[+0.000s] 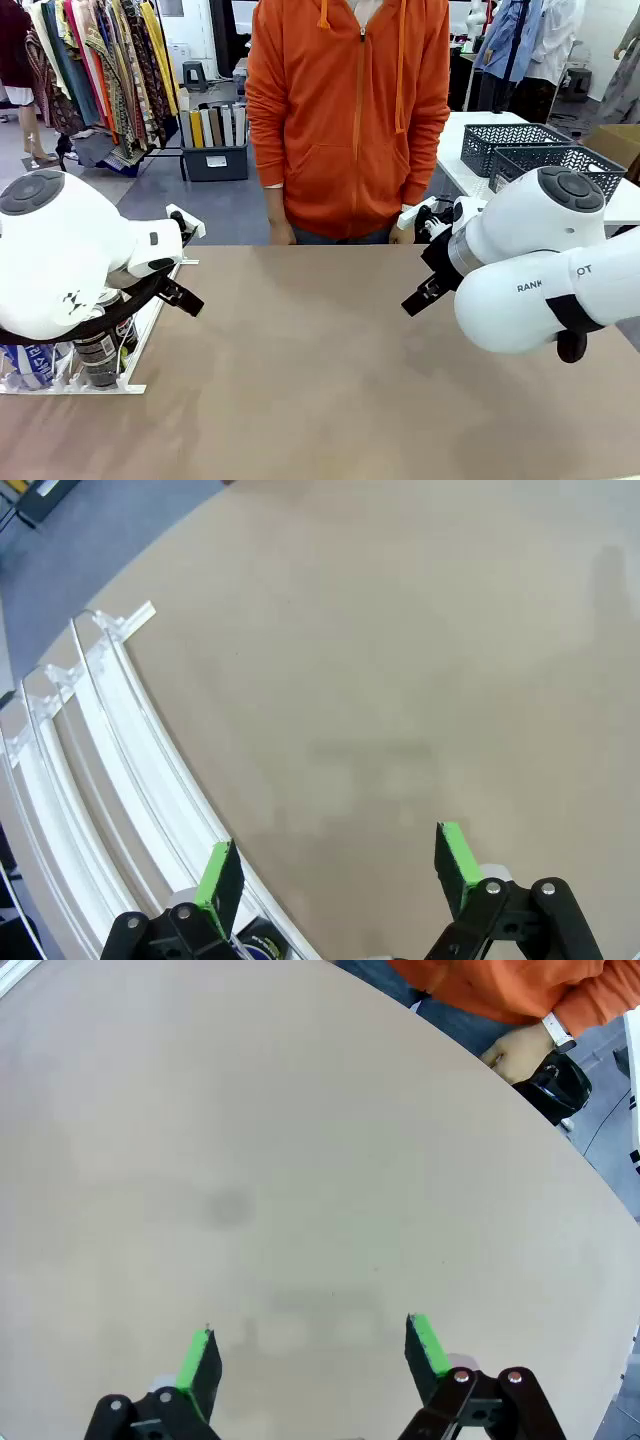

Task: Retrieve and store the cans from the dispenser.
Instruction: Pick up one can from the Automatic Can Dispenser and place it in the middle of the table.

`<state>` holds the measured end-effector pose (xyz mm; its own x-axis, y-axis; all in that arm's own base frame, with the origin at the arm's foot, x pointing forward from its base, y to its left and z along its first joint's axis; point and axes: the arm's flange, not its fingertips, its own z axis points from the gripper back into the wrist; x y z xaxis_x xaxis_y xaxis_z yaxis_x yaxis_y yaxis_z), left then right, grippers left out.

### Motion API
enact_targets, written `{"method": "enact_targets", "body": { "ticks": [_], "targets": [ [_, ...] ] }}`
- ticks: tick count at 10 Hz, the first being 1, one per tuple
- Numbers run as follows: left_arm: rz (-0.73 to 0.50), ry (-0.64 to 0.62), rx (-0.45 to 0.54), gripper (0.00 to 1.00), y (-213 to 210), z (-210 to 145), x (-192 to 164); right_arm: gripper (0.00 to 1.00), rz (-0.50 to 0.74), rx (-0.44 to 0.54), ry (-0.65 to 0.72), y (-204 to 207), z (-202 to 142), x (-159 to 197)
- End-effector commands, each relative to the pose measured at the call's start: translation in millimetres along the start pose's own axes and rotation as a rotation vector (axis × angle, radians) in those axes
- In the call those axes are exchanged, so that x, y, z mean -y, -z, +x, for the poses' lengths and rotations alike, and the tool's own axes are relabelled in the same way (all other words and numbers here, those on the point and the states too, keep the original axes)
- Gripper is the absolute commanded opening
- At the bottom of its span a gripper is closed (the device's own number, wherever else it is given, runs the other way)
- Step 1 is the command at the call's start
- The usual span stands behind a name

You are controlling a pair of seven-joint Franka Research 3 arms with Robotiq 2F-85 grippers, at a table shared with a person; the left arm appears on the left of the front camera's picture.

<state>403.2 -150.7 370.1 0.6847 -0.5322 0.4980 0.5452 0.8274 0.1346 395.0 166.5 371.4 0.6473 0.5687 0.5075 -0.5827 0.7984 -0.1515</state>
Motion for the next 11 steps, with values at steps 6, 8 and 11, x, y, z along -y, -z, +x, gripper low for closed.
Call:
{"method": "enact_targets", "body": {
  "ticks": [6, 8, 11],
  "targets": [
    [0.0, 0.0, 0.001, 1.0, -0.3, 0.1, 0.0, 1.0, 0.0, 0.0, 0.0, 0.0, 0.0, 0.0],
    [0.0, 0.0, 0.001, 1.0, -0.3, 0.1, 0.0, 1.0, 0.0, 0.0, 0.0, 0.0, 0.0, 0.0],
    [0.0, 0.0, 0.001, 1.0, -0.3, 0.1, 0.0, 1.0, 0.0, 0.0, 0.0, 0.0, 0.0, 0.0]
  ]
}}
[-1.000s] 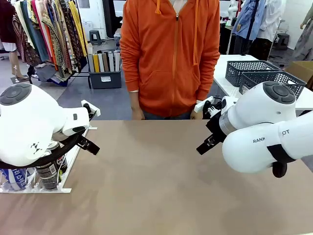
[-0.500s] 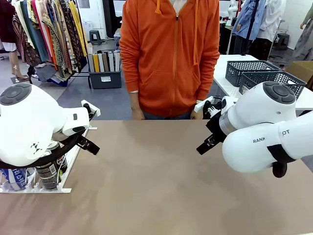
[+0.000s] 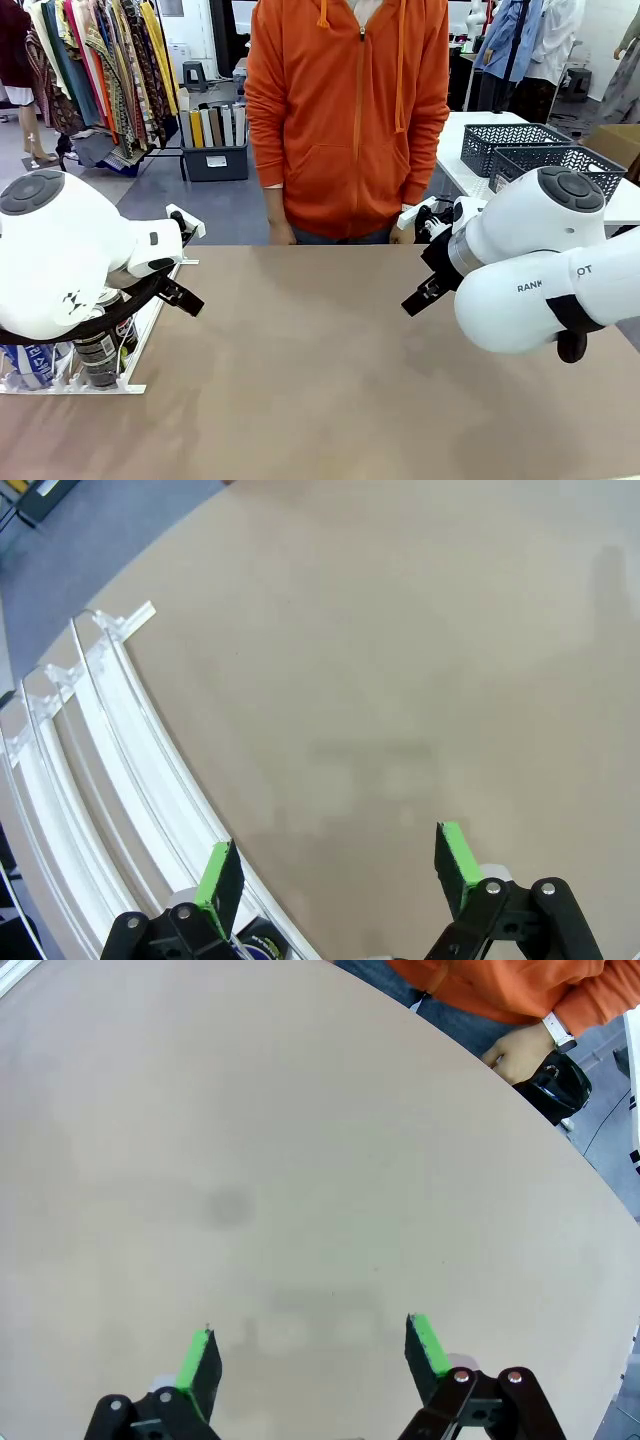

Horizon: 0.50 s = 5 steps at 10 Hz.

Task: Retrieve and store the cans from the dispenser.
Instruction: Pick up one can from the Automatic Can Dispenser and place it in the middle of the table.

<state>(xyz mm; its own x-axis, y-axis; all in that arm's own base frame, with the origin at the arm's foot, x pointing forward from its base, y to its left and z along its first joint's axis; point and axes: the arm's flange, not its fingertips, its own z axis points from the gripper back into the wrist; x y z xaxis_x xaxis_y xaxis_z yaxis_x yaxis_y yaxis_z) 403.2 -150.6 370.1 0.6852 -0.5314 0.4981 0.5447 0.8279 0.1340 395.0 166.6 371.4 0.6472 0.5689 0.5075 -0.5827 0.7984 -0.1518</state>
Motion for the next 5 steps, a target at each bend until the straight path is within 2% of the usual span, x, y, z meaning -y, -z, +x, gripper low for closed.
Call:
{"method": "enact_targets", "body": {
  "ticks": [1, 5],
  "targets": [
    [0.0, 0.001, 0.001, 1.0, -0.3, 0.2, 0.1, 1.0, 0.0, 0.0, 0.0, 0.0, 0.0, 0.0],
    [0.0, 0.001, 0.001, 1.0, -0.3, 0.2, 0.1, 1.0, 0.0, 0.0, 0.0, 0.0, 0.0, 0.0]
  ]
}}
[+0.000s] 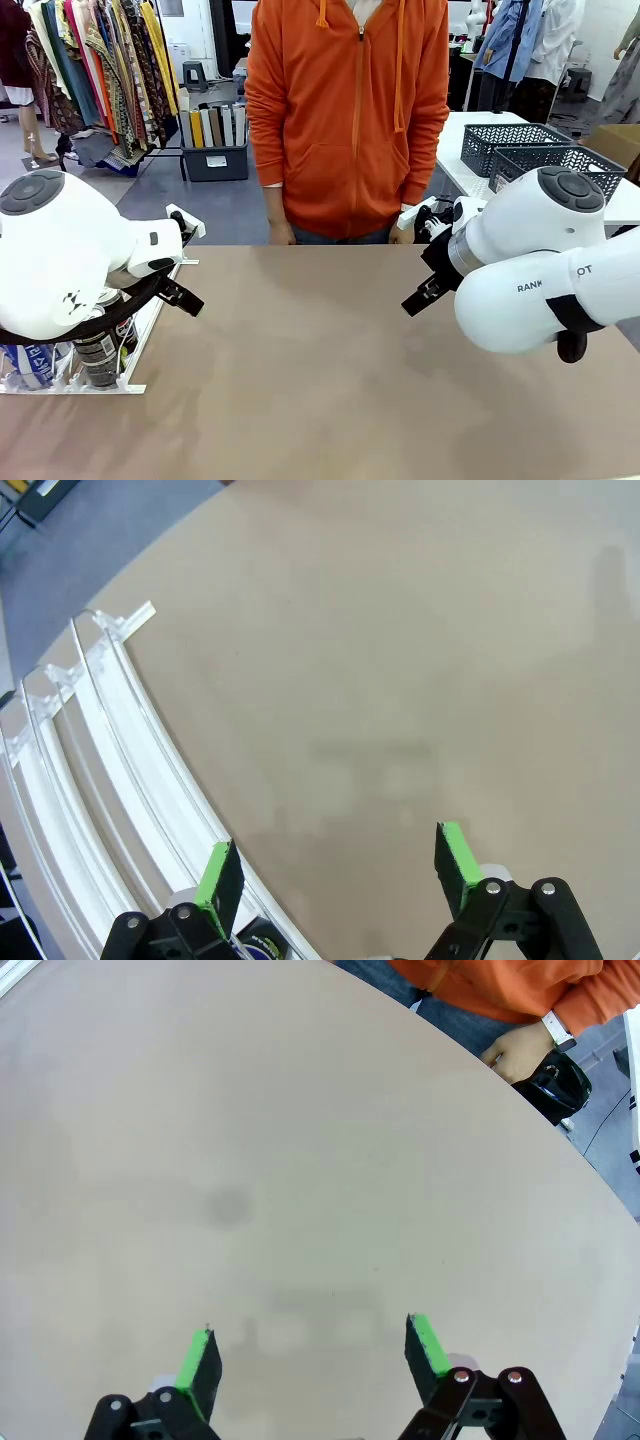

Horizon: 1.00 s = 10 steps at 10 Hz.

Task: Retrieve and store the cans from the dispenser.
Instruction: Pick up one can from the Automatic Can Dispenser and place it in the middle of the table.

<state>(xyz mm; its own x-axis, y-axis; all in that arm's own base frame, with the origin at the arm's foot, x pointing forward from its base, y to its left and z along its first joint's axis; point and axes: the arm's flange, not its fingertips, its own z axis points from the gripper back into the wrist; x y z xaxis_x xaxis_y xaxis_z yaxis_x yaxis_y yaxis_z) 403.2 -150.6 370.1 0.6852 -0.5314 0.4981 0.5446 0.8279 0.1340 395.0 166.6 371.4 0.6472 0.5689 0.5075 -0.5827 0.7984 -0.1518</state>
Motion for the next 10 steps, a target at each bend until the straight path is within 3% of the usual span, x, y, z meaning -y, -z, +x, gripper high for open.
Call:
{"method": "enact_targets", "body": {
  "ticks": [1, 3, 4, 5, 6, 7, 8, 9, 10],
  "targets": [
    [0.0, 0.0, 0.0, 1.0, 0, 0, 0, 1.0, 0.0, 0.0, 0.0, 0, 0, 0],
    [-0.227, -0.007, -0.176, 1.0, -17, 1, 1, 1.0, 0.192, -0.207, 0.151, -13, 1, -1],
    [-0.372, 0.026, -0.201, 1.0, -32, 2, -1, 1.0, 0.325, -0.275, 0.254, -29, 4, -2],
    [-0.495, 0.035, -0.173, 1.0, -52, 4, 0, 1.0, 0.367, -0.308, 0.358, -45, 8, 2],
    [-0.626, -0.027, -0.153, 1.0, -73, 5, -2, 1.0, 0.463, -0.303, 0.42, -67, 8, 7],
    [-0.714, -0.221, -0.164, 1.0, -101, 7, -10, 1.0, 0.579, -0.299, 0.442, -97, -1, 18],
    [-0.828, -0.268, -0.136, 1.0, -135, -3, -30, 1.0, 0.707, -0.27, 0.435, -132, -16, 37],
    [-0.948, -0.256, -0.02, 1.0, -171, -24, -64, 1.0, 0.768, -0.17, 0.492, -168, -37, 65],
    [-0.937, -0.343, 0.1, 1.0, -202, -51, -103, 1.0, 0.84, -0.046, 0.556, -197, -65, 100]
  ]
}}
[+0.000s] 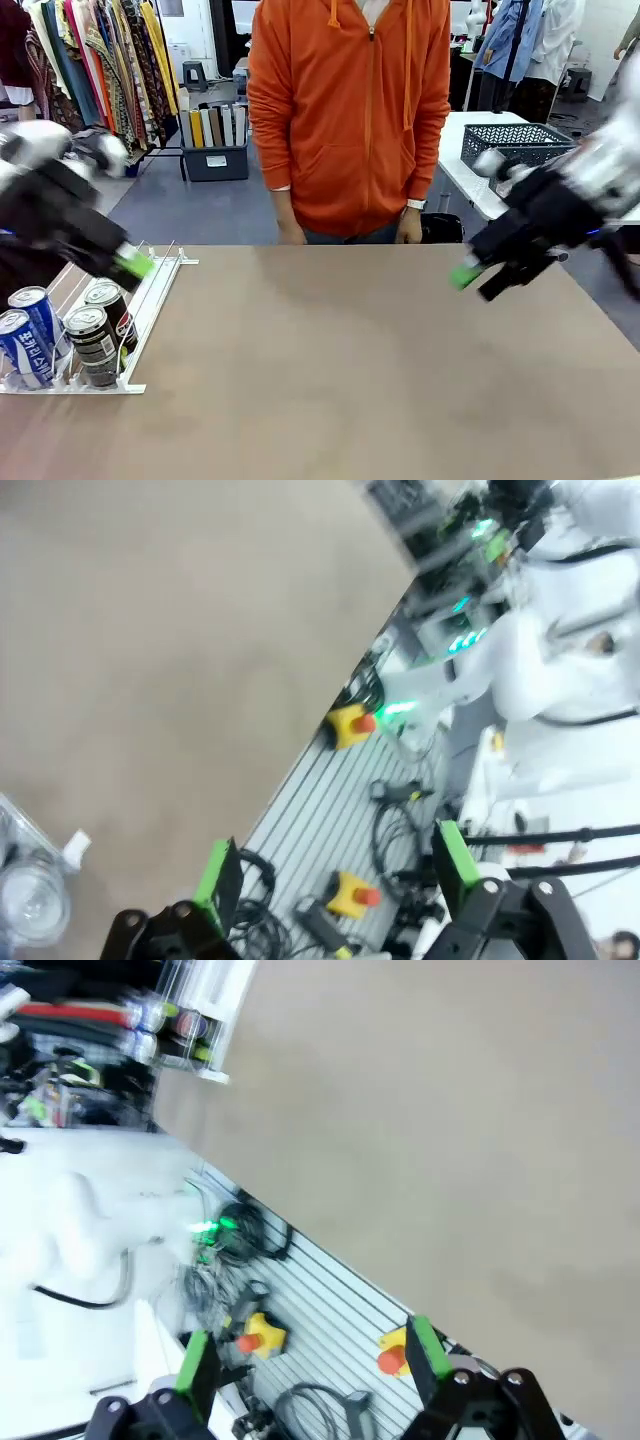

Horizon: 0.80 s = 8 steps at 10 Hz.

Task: Retrieve and store the cans from the dispenser.
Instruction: Pick up one can from the Automatic Can Dispenser and place it in the middle of the table.

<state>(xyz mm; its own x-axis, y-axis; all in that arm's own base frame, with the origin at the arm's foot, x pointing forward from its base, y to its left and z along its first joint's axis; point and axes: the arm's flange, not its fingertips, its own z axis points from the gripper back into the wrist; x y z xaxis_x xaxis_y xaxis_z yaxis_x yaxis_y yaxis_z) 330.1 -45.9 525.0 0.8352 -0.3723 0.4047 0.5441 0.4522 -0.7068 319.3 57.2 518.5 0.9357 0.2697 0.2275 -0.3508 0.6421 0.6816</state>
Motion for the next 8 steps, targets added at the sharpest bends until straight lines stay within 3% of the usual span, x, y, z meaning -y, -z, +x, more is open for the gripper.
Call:
{"method": "enact_targets", "body": {
  "ticks": [1, 4, 6, 8],
  "targets": [
    [-0.058, -0.06, 0.304, 1.0, -88, -52, -27, 1.0, 0.168, 0.284, 0.073, -77, -45, 54],
    [-0.19, -0.152, 0.634, 1.0, -151, -155, -84, 1.0, 0.412, 0.781, 0.156, -134, -138, 132],
    [-0.217, -0.182, 0.799, 1.0, -161, -197, -105, 1.0, 0.467, 0.871, 0.203, -132, -166, 158],
    [-0.184, -0.186, 0.794, 1.0, -159, -202, -110, 1.0, 0.461, 0.891, 0.223, -126, -169, 163]
  ]
}}
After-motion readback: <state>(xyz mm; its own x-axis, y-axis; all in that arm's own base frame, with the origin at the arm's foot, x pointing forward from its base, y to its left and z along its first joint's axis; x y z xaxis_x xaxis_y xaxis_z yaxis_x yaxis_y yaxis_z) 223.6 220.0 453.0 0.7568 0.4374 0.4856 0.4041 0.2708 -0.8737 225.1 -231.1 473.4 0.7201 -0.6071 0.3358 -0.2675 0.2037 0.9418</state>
